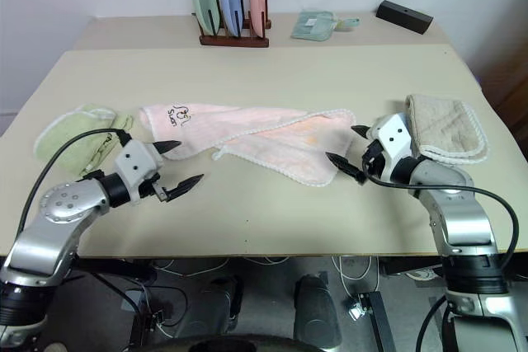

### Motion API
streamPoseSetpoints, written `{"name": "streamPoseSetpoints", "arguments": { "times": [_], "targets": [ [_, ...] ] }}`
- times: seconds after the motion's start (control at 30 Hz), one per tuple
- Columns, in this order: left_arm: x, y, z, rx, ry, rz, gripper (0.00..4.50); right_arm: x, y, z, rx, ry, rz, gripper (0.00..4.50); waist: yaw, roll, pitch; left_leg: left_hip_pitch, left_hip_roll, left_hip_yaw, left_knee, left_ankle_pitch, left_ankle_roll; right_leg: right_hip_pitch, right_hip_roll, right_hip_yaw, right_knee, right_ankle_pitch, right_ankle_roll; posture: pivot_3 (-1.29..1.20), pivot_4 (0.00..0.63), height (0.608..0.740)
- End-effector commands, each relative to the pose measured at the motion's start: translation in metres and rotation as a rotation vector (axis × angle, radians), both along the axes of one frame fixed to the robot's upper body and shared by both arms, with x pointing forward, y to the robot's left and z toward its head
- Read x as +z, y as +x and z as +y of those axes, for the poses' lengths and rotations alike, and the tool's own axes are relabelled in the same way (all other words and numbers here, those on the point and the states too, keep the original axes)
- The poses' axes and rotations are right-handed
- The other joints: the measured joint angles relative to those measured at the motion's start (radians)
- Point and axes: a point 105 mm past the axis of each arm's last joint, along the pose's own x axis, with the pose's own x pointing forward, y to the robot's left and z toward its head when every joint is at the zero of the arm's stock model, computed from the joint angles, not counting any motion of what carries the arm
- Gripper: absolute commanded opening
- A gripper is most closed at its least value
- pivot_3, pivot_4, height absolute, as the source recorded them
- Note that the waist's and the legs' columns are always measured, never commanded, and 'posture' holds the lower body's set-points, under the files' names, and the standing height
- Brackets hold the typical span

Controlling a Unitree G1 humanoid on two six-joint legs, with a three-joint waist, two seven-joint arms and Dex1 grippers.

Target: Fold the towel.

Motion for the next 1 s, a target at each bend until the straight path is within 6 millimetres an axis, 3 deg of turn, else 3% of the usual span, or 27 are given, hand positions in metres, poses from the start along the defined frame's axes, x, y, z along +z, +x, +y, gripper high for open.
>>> {"name": "streamPoseSetpoints", "arguments": {
  "times": [0.03, 0.17, 0.6, 0.7, 0.93, 1.0],
  "targets": [
    [-0.001, 0.008, 0.013, 0.024, 0.123, -0.054, 4.45, 0.011, -0.005, 0.011, 0.014, 0.009, -0.049, 4.50, -0.003, 0.000, 0.000, 0.000, 0.000, 0.000, 0.000, 0.000, 0.000, 0.000, 0.000, 0.000, 0.000, 0.000, 0.000, 0.00, 0.150, 0.740],
    [-0.002, 0.025, 0.030, 0.096, 0.199, -0.086, 4.45, 0.017, -0.009, 0.016, 0.009, 0.025, -0.060, 4.50, -0.001, 0.000, 0.000, -0.001, 0.001, 0.000, -0.001, 0.000, 0.000, -0.003, 0.001, 0.000, 0.001, 0.001, 0.002, 0.00, 0.150, 0.740],
    [-0.023, 0.064, 0.037, 0.196, 0.256, -0.109, 4.45, 0.014, -0.003, 0.028, -0.007, 0.049, -0.076, 4.50, 0.000, 0.001, -0.001, 0.000, 0.001, 0.000, 0.000, 0.000, 0.000, -0.002, 0.002, 0.000, 0.002, 0.002, 0.002, 0.00, 0.150, 0.740],
    [-0.020, 0.067, 0.035, 0.181, 0.254, -0.117, 3.63, 0.015, 0.000, 0.026, -0.010, 0.050, -0.088, 4.50, -0.002, 0.001, -0.001, 0.000, 0.001, 0.000, 0.000, 0.000, 0.000, -0.002, 0.002, 0.000, 0.002, 0.002, 0.002, 0.00, 0.150, 0.740],
    [-0.017, 0.065, 0.042, 0.186, 0.259, -0.122, 0.02, 0.014, 0.001, 0.022, -0.021, 0.037, -0.101, 4.50, -0.005, 0.000, -0.001, 0.000, 0.002, 0.000, -0.001, 0.000, 0.000, -0.003, 0.002, 0.000, 0.002, 0.002, 0.002, 0.00, 0.150, 0.740],
    [-0.016, 0.064, 0.043, 0.187, 0.267, -0.124, 0.02, 0.016, 0.001, 0.021, -0.018, 0.025, -0.111, 4.50, -0.005, 0.000, 0.000, 0.000, 0.002, 0.000, -0.001, 0.000, 0.000, -0.003, 0.002, 0.000, 0.002, 0.002, 0.002, 0.00, 0.150, 0.740]
  ]
}}
